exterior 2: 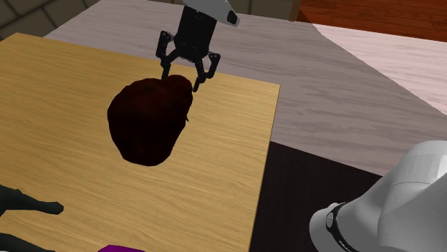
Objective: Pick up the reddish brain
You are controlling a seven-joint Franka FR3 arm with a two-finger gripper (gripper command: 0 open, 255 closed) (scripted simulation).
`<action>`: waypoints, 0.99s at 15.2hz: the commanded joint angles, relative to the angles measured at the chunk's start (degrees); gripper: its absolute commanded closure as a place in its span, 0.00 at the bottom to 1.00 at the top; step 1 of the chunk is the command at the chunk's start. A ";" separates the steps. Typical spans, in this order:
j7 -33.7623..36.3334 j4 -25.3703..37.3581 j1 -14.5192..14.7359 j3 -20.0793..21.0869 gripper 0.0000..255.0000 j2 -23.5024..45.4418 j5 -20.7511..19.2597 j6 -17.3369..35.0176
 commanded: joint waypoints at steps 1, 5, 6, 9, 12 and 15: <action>-0.10 -0.19 0.03 0.03 1.00 0.06 0.03 0.15; -0.10 -0.21 0.02 0.03 1.00 0.04 0.02 0.14; -0.07 -0.24 0.04 0.05 1.00 0.01 0.03 0.16; -0.05 -0.11 0.05 0.04 1.00 0.09 0.03 0.12; 1.18 1.32 -0.01 -0.03 1.00 -0.57 -0.38 -1.59; 2.39 2.87 -0.08 -0.09 1.00 -1.14 -0.74 -3.32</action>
